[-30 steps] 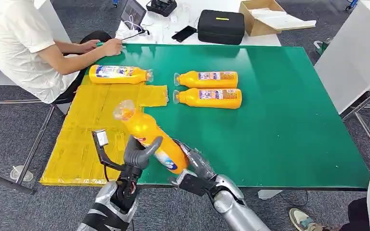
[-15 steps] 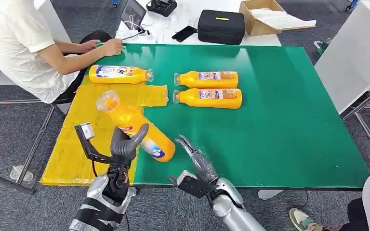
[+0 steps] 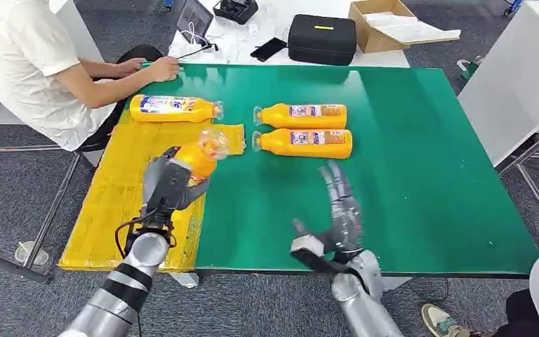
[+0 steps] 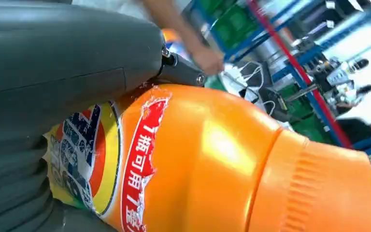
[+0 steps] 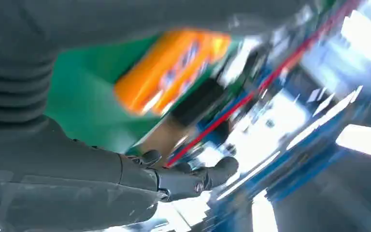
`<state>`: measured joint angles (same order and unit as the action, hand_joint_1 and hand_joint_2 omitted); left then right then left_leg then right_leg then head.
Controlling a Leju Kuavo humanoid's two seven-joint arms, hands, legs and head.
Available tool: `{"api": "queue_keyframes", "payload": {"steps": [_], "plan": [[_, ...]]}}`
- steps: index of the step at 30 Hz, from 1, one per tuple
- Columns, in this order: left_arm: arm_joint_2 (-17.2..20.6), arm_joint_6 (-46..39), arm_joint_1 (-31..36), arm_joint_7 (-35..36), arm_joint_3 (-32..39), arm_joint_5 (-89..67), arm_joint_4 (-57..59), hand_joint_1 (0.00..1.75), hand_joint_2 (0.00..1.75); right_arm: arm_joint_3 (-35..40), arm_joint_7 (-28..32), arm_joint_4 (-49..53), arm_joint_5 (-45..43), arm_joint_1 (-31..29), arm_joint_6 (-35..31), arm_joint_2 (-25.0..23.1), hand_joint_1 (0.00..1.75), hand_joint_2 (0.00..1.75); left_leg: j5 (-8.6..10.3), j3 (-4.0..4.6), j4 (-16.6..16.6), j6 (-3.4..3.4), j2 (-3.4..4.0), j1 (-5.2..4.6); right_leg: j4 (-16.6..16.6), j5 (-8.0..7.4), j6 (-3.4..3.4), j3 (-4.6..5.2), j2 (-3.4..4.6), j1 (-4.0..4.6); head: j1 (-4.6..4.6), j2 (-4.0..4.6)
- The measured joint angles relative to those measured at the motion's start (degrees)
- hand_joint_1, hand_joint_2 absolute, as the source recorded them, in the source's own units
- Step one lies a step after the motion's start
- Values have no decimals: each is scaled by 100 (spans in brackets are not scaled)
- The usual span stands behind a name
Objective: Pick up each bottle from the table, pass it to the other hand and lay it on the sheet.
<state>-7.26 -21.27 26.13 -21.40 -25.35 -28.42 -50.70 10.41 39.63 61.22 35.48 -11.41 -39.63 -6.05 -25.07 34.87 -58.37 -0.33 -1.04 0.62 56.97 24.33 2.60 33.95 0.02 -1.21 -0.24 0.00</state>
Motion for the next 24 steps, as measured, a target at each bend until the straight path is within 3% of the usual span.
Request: {"api": "queue_keyframes", "payload": {"steps": [13, 14, 15, 16, 17, 24], "plan": [[278, 1078, 1047, 634, -140, -1294, 1778, 175, 175, -46, 33, 560, -1214, 130, 951, -2, 0, 175, 1, -1, 0, 1, 13, 1, 2, -3, 0, 3, 4, 2, 0, 0], [287, 1181, 1103, 676, -140, -1298, 1872, 105, 175, -46, 35, 560, -1265, 130, 995, -11, 0, 175, 1, -1, 0, 1, 13, 1, 2, -3, 0, 3, 4, 2, 0, 0], [293, 1314, 1160, 737, -140, -1302, 1986, 65, 175, -46, 35, 560, -1319, 129, 1049, -15, 0, 175, 1, -1, 0, 1, 13, 1, 2, -3, 0, 3, 4, 2, 2, 0], [295, 1438, 1212, 798, -140, -1304, 2092, 65, 175, -44, 37, 560, -1367, 129, 1099, -20, 0, 175, 1, 0, 0, 1, 13, 1, 2, -3, 0, 3, 4, 1, -2, 0], [302, 1538, 1271, 883, -140, -1313, 2182, 9, 175, -42, 37, 560, -1411, 129, 1134, -24, 0, 175, 1, 1, 0, 1, 13, 1, 2, -3, 0, 3, 4, 1, 2, 0], [322, 1904, 1566, 1316, -142, -1409, 2682, 0, 175, 19, 37, 558, -1584, 125, 1248, -31, 0, 175, 1, -1, 0, 1, 13, 1, 3, -3, 0, 2, 4, 2, 0, 0]]}}
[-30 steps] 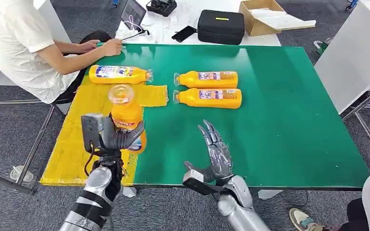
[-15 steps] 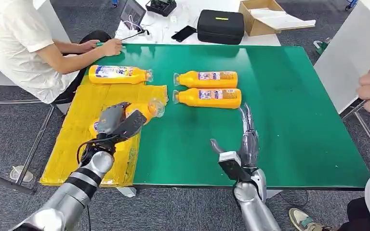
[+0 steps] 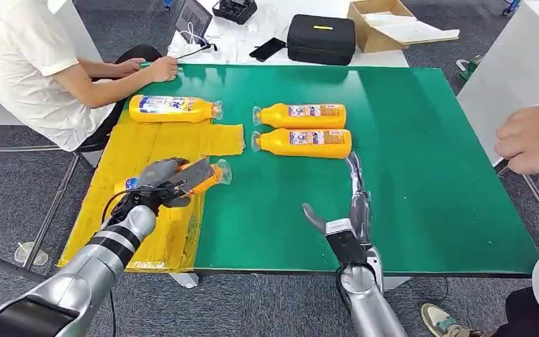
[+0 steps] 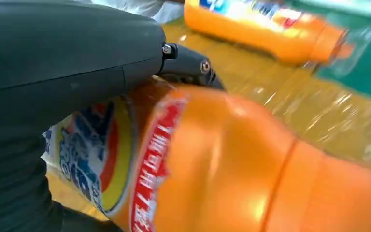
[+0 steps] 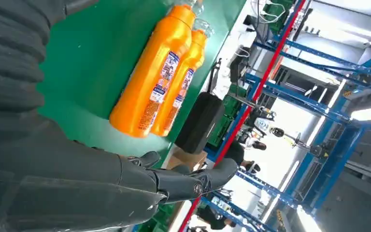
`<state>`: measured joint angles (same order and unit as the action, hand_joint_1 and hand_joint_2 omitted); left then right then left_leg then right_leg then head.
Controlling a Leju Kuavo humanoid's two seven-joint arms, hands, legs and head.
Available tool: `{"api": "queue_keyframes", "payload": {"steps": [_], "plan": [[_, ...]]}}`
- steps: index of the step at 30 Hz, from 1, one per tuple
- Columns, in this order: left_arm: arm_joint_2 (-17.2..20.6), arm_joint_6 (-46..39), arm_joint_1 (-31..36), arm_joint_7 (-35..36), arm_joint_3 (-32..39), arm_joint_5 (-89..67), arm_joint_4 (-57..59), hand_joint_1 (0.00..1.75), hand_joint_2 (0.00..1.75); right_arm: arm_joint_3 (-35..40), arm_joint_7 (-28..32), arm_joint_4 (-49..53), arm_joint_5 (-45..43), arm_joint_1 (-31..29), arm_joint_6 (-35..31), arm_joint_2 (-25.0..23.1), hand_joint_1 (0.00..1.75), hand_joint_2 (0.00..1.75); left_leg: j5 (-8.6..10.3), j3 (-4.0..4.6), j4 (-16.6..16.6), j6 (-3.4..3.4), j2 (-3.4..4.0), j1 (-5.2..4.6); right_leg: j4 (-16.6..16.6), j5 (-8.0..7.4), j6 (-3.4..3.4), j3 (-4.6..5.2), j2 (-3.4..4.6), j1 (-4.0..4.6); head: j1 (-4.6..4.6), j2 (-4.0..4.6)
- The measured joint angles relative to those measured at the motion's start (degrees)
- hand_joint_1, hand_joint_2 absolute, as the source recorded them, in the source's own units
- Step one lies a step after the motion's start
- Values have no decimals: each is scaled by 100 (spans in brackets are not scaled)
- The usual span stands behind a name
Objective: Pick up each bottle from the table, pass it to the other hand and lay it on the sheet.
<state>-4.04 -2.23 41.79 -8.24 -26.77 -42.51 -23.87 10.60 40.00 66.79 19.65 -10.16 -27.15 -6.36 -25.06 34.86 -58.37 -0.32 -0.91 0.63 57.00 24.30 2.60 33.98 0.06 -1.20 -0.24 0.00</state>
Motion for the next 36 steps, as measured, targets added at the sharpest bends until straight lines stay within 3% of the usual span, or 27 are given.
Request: {"api": "queue_keyframes", "payload": {"steps": [23, 29, 36], "plan": [[107, 914, 255, 195, -225, -385, 470, 0, 175, 173, 0, -103, -299, -65, 98, 2, 0, 175, 2, 0, 0, 1, -1, 0, 1, 0, 0, -1, 0, 0, 0, 0], [98, -82, 106, -328, -251, -350, 365, 0, 175, 206, 0, -120, -387, -51, 2, 17, 0, 175, 2, 0, 0, 1, -1, 0, 1, 0, 0, 2, 0, 0, 0, 0], [-72, -1377, -486, -671, -236, -262, -586, 0, 175, 184, 2, -28, -227, 153, -186, 37, 0, 175, 1, 1, 0, 0, -1, -1, 0, 0, 0, 2, -1, -2, 2, 0]]}}
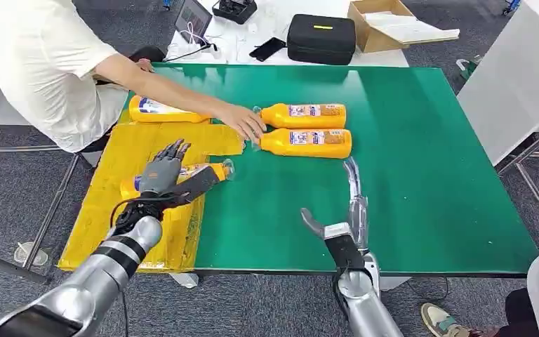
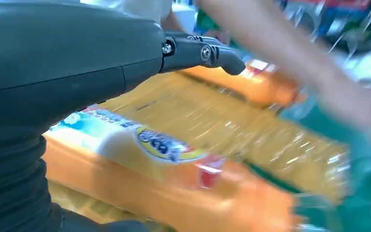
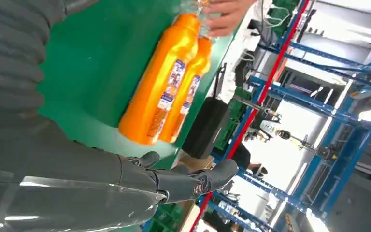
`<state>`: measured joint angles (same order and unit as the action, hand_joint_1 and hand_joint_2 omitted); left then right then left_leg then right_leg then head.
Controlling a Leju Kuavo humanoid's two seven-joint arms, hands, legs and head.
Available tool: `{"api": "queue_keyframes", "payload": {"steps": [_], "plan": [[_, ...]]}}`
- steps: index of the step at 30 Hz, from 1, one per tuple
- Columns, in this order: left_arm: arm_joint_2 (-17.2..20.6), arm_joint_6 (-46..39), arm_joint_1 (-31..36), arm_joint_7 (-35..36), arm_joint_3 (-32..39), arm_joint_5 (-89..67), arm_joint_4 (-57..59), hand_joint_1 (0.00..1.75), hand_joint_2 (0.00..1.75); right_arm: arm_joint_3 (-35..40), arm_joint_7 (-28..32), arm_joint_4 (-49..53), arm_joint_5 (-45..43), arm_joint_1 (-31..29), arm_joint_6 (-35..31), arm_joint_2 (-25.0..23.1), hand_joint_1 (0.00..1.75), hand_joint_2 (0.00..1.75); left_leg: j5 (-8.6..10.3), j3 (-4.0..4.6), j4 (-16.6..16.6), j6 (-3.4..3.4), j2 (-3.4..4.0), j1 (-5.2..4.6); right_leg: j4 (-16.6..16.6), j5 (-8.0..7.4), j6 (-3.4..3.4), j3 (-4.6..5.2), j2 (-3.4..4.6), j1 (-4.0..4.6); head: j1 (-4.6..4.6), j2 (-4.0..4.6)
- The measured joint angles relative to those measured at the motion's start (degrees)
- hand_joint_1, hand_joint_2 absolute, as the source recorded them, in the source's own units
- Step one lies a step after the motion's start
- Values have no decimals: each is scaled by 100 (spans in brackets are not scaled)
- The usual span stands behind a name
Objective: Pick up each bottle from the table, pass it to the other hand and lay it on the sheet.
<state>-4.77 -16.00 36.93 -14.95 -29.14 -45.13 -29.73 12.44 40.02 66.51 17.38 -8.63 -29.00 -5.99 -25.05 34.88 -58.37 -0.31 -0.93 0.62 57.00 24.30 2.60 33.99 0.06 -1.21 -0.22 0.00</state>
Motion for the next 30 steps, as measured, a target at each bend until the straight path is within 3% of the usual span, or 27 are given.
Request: {"api": "queue_keyframes", "payload": {"steps": [9, 19, 22, 24, 28, 30], "plan": [[-31, -424, -1012, -90, 4, 13, -1664, 0, 175, -142, 0, 170, 105, 251, -81, 13, 0, 175, 0, -1, 1, 1, 1, 1, 0, 0, 0, 1, 1, 1, -4, 0], [-11, 468, -1643, -374, -140, 815, -2871, 0, 175, -264, -13, 245, 478, 355, -144, 48, 0, 175, 0, 0, 1, 1, 0, 1, -2, 0, 0, -1, 0, 1, 0, 0], [-9, 523, -1713, -448, -168, 1014, -3009, 0, 175, -267, -315, 142, 1440, 283, -563, 123, 0, 175, 0, -1, 1, 1, 1, 1, -2, 0, -1, 0, 0, 1, -2, 0], [-24, 558, -1759, -538, -170, 1187, -3090, 0, 175, -297, -597, 2, 2596, 209, -953, 208, 0, 175, 0, -1, 0, 1, 0, 1, -2, 0, 0, -1, 0, 1, -2, 0], [-208, 910, -1990, -807, -168, 1913, -3267, 0, 175, -634, -1198, -136, 4695, 68, -1047, 302, 0, 175, -1, 2, 0, 0, -2, -1, -2, 0, 0, -1, -1, -1, -4, 0], [-354, 1120, -2172, -879, -208, 2269, -3348, 0, 175, -752, -1469, -228, 5220, -37, -1049, 383, 0, 175, -2, 3, 0, -1, -2, -1, -3, 0, 0, 1, -1, -5, -4, 0]]}}
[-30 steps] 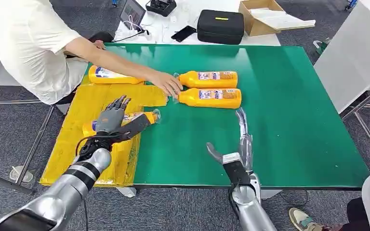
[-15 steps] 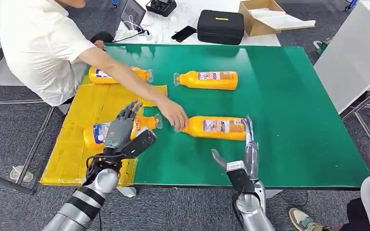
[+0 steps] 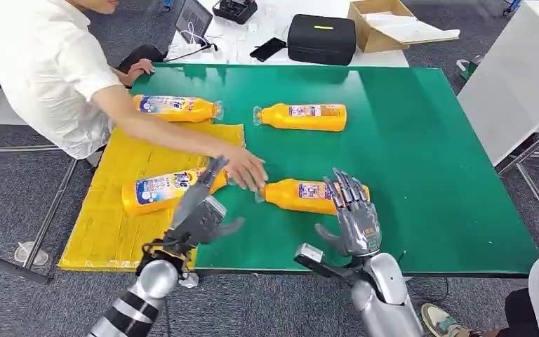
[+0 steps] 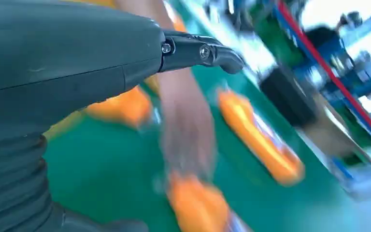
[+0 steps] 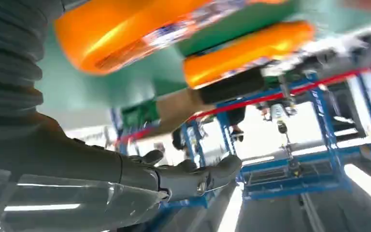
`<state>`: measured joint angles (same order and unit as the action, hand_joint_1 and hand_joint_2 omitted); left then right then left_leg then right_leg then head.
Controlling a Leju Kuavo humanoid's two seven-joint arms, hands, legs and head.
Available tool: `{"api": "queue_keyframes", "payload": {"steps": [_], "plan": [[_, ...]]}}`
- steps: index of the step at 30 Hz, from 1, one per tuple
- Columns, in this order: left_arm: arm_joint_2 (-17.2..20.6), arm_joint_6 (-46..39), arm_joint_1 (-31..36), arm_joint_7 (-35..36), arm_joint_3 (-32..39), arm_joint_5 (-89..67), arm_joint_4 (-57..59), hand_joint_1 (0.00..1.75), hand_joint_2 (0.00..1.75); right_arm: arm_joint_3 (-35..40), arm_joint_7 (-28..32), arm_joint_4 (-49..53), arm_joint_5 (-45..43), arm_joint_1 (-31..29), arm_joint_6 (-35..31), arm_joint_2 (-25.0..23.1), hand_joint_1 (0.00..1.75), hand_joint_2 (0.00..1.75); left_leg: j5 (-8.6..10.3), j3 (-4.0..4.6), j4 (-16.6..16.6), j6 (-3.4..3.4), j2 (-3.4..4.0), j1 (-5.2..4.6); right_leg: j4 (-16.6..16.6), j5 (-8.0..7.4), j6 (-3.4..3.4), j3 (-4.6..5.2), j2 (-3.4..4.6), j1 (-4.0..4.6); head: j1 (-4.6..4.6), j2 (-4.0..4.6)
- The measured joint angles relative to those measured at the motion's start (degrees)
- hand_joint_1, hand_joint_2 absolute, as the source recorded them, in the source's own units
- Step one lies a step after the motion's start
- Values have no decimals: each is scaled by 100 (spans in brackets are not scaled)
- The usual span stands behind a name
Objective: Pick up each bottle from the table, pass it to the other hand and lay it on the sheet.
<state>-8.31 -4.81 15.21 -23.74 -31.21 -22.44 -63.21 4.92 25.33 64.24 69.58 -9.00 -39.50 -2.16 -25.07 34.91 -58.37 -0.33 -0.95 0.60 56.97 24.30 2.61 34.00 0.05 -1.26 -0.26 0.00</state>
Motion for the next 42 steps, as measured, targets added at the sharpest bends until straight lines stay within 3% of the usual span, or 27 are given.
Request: {"api": "queue_keyframes", "payload": {"steps": [7, 12, 19, 25, 35, 36, 37, 42], "plan": [[-172, 52, -212, -17, -90, 105, -98, 0, 175, -166, -124, -175, 135, -144, -4, 149, 0, 175, 0, 0, 0, 0, -1, -2, -1, 0, 0, 1, 0, 2, 0, 0], [-238, 264, -252, 142, -113, 611, -111, 0, 175, 96, -1103, -694, 92, -375, 92, 391, 0, 175, 3, 0, 0, -2, -1, 2, -1, 0, -1, -1, 0, 6, 2, 0], [-321, 378, -280, 241, -129, 1060, -52, 0, 175, 442, -1316, -1587, -97, -837, 144, 579, 0, 175, 3, 0, -1, -3, 0, -2, -1, -2, 1, 0, 0, 3, -2, 0], [-317, 448, -277, 365, -129, 1306, -50, 0, 175, 649, -1663, -2074, -201, -1164, 819, 601, 0, 175, 3, -1, 0, -3, 3, 2, -1, -2, 1, 0, 1, 7, 2, -2], [-317, 518, -230, 444, -140, 1551, -50, 0, 175, 909, -1567, -2445, -459, -1454, 870, 612, 0, 175, 3, -5, -1, -3, 3, 1, -1, -4, 3, -4, 1, 6, 0, 0], [-317, 520, -225, 448, -140, 1600, -50, 0, 175, 927, -1540, -2461, -512, -1463, 901, 612, 113, 175, 3, -6, -1, -3, 3, 1, -1, -4, 3, -4, 1, 6, 0, 0], [-317, 524, -223, 455, -138, 1619, -52, 0, 175, 938, -1515, -2478, -553, -1474, 929, 612, 175, 175, 3, -6, -1, -3, 4, 1, -1, -4, 3, -3, 1, 6, -2, -2], [-317, 533, -210, 470, -151, 1678, -50, 0, 175, 993, -1466, -2553, -724, -1498, 1273, 614, 175, 175, 3, -6, -1, -3, 5, 2, -1, -3, 3, -3, 1, 6, 0, 0]]}}
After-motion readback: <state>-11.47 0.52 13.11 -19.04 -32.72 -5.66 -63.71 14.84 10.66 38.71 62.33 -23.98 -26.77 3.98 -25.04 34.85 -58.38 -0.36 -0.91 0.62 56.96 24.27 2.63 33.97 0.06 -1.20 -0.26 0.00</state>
